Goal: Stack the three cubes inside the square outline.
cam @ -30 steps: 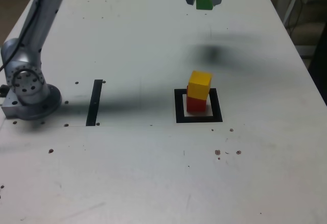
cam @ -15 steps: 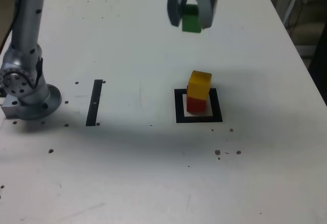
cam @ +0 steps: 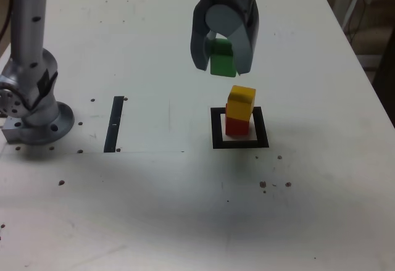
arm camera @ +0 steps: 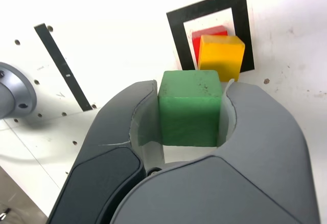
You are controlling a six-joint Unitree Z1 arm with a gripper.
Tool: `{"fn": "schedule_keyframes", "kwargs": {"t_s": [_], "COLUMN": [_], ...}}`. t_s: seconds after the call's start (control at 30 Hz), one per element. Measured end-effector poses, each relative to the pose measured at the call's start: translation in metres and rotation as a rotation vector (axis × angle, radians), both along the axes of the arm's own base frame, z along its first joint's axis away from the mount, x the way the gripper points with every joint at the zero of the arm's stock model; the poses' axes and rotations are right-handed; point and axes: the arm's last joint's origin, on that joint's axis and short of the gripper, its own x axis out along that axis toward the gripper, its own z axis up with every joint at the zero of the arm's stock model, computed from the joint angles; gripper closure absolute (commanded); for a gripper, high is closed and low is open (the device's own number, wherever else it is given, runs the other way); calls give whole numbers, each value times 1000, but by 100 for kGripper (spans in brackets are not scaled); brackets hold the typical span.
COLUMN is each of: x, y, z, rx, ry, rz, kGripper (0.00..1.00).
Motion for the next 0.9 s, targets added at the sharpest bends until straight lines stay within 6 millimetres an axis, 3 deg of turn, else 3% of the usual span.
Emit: {"fn": "schedule_keyframes", "kwargs": {"t_s": [0.23, 0.77, 0.9], "x": [5, 30, 31], "y": [-2, 3, 5], "z": [2, -35, -37], "rx": [-5, -14, -12], "ry": [-29, 45, 52], "rz": [10, 22, 25], "kGripper": [88, 83, 75]}}
